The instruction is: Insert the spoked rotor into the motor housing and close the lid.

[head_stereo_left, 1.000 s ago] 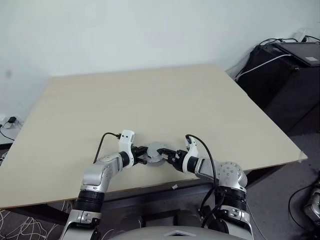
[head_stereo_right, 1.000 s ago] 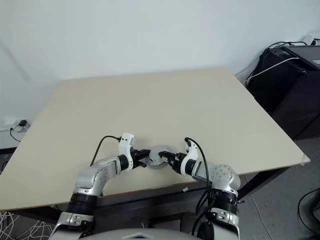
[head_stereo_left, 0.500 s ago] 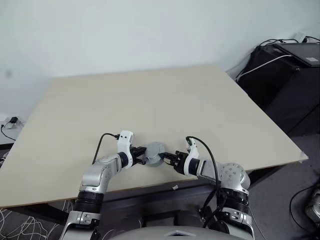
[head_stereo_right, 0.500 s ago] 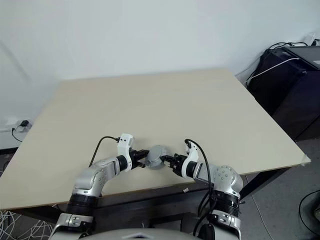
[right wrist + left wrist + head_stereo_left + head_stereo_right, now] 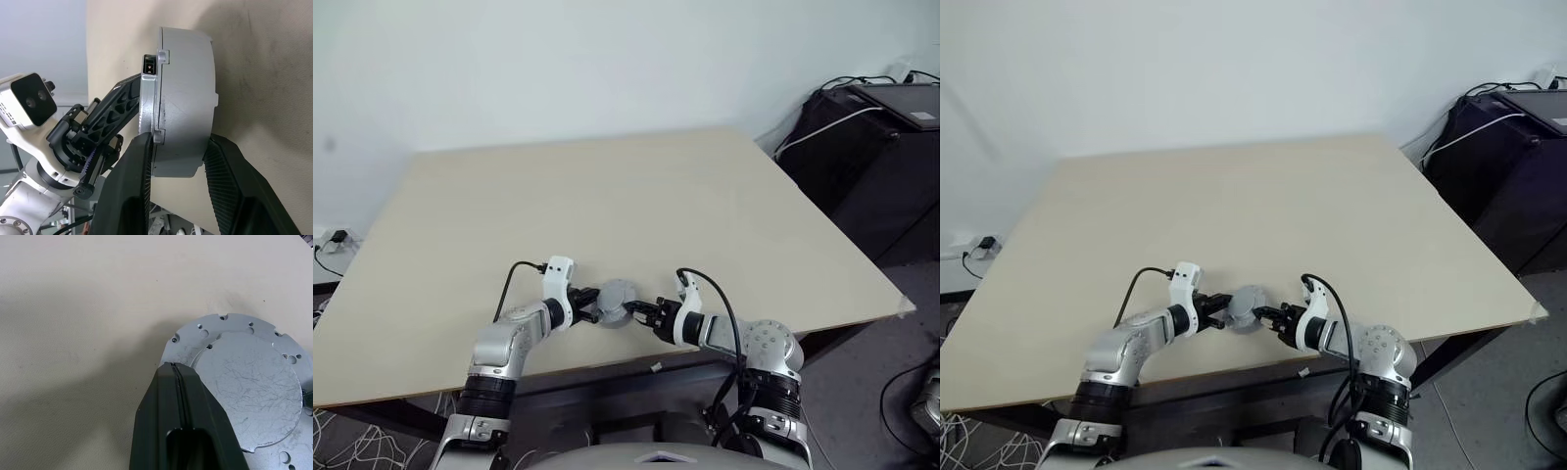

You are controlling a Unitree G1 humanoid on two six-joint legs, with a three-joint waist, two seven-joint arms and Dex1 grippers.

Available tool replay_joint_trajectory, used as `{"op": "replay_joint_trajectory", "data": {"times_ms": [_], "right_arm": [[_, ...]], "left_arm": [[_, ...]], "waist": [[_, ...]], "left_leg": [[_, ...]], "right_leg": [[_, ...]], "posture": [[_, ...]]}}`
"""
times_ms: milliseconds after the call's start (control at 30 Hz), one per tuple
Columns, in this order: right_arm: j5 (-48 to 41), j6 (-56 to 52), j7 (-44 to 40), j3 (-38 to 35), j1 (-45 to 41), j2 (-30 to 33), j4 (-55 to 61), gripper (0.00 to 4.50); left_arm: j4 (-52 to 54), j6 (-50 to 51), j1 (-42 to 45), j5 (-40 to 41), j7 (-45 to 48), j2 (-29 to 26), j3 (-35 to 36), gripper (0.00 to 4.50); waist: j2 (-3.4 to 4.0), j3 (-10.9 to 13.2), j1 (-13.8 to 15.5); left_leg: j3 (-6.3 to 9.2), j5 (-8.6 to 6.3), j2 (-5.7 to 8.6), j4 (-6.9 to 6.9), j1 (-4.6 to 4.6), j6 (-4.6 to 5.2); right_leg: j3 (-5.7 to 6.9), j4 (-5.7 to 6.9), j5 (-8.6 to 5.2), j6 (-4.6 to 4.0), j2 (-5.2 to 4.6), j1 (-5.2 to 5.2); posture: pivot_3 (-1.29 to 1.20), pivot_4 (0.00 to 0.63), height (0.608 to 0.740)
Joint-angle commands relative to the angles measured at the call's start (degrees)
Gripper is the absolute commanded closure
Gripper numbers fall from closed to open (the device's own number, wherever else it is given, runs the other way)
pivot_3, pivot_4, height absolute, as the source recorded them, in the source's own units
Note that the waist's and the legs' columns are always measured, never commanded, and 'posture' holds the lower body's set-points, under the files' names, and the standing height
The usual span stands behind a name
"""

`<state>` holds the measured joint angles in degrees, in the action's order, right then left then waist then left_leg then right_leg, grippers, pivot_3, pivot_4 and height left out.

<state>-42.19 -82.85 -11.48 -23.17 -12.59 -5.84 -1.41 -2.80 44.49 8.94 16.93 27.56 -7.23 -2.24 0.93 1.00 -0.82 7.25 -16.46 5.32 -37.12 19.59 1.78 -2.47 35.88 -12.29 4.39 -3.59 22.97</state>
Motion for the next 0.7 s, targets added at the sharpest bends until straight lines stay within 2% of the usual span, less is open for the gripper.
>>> {"op": "replay_joint_trajectory", "data": {"times_ms": [33,300,567,700], "right_arm": [[-1.64,0.15,-0.9,2.87,0.14,-3.47,0.84,3.22],[-2.04,1.34,-1.0,0.95,0.14,-3.56,0.67,3.22],[-3.77,1.81,-0.32,-0.86,-0.08,-3.58,1.13,3.24],[-5.93,2.93,-0.1,-2.31,-0.61,-4.06,1.59,3.27]], "left_arm": [[2.28,1.5,-1.51,2.71,1.46,2.13,-2.37,4.5],[8.95,0.37,-4.82,7.82,2.8,3.62,1.73,4.5],[15.11,1.27,-9.58,19.74,3.7,6.56,8.67,4.5],[16.91,1.66,-13.48,27.73,2.37,9.98,12.22,4.5]], "waist": [[-0.01,0.01,-0.04],[-0.05,0.09,-0.05],[-0.11,0.29,-0.08],[-0.08,0.37,-0.1]], "left_leg": [[0.0,0.0,0.0,0.01,0.01,0.0],[-0.02,-0.01,-0.02,0.04,0.2,-0.02],[-0.05,0.01,-0.02,0.03,0.44,0.02],[-0.11,0.0,-0.1,0.06,0.49,0.04]], "right_leg": [[0.0,0.0,0.0,0.0,0.0,0.01],[0.0,0.0,0.0,-0.02,0.0,0.22],[-0.02,-0.02,0.12,-0.22,-0.03,0.48],[-0.02,-0.01,0.07,-0.24,0.01,0.48]], "posture": [[0.0,0.0,0.74],[0.0,0.0,0.74],[0.0,0.0,0.74],[0.0,0.0,0.74]]}}
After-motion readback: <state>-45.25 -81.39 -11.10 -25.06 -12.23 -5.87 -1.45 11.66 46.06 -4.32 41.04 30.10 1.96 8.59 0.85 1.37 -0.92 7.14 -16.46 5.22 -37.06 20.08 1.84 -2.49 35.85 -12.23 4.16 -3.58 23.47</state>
